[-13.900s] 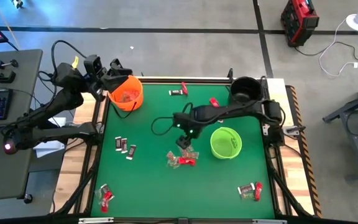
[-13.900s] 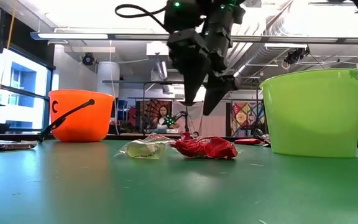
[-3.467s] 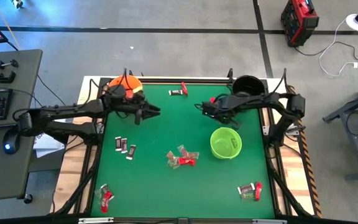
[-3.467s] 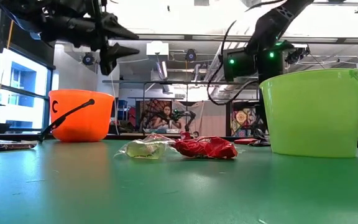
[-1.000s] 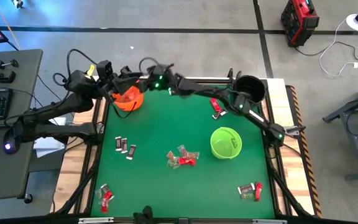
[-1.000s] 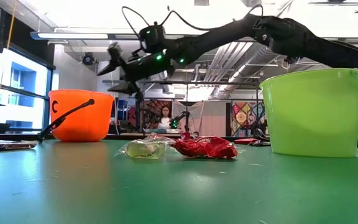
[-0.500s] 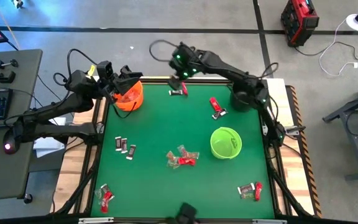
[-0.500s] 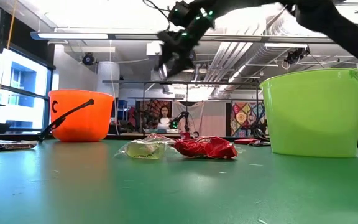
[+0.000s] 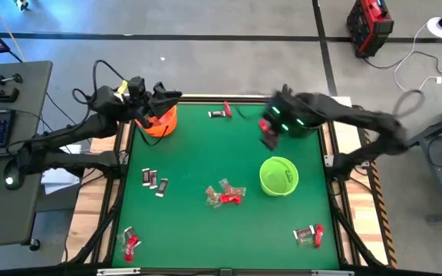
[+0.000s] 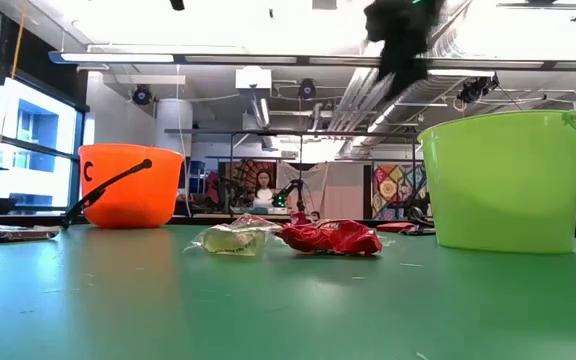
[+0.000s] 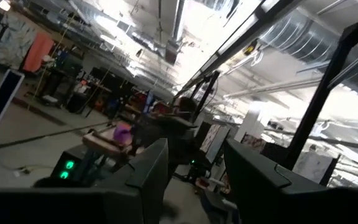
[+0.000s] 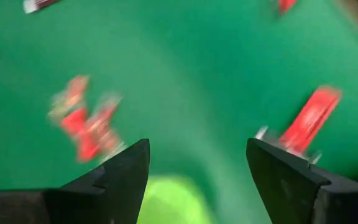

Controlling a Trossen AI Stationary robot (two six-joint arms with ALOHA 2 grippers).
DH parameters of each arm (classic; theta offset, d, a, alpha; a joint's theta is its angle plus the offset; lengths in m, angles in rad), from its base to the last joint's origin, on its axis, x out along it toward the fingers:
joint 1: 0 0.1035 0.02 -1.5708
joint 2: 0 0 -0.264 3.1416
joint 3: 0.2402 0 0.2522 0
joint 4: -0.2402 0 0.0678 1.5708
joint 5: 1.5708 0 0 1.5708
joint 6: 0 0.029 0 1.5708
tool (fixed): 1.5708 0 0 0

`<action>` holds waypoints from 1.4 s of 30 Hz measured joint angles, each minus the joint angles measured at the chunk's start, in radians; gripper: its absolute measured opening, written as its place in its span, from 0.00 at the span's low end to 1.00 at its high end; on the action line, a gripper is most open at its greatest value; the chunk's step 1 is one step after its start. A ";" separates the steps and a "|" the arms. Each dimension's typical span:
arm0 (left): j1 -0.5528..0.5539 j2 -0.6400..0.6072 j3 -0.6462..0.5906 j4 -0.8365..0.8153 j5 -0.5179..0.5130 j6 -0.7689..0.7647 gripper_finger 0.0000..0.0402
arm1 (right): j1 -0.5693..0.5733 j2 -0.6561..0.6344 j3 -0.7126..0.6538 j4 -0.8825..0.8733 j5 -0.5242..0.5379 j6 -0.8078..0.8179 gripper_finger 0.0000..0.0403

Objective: Sort candy by brand, put in halloween buckets
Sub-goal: Put the green gummy into the orange bucket

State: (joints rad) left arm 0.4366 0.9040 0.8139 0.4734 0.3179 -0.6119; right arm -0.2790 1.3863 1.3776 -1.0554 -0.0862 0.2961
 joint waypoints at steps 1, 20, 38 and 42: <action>0.000 0.006 0.000 -0.007 -0.001 0.005 0.36 | 0.047 -0.066 -0.055 0.000 -0.001 0.068 0.65; 0.001 0.156 0.000 -0.007 -0.008 -0.020 0.36 | 1.097 -0.038 -0.339 0.157 -0.083 0.912 0.65; 0.001 0.163 0.000 -0.006 -0.008 -0.034 0.36 | 1.233 0.368 -0.337 0.339 -0.092 0.867 0.65; 0.001 0.163 0.000 -0.006 -0.007 -0.058 0.36 | 1.233 0.371 -0.337 0.326 -0.048 0.874 0.65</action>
State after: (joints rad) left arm 0.4374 1.0668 0.8139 0.4670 0.3107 -0.6696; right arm 0.9544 1.7569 1.0405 -0.7294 -0.1338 1.1700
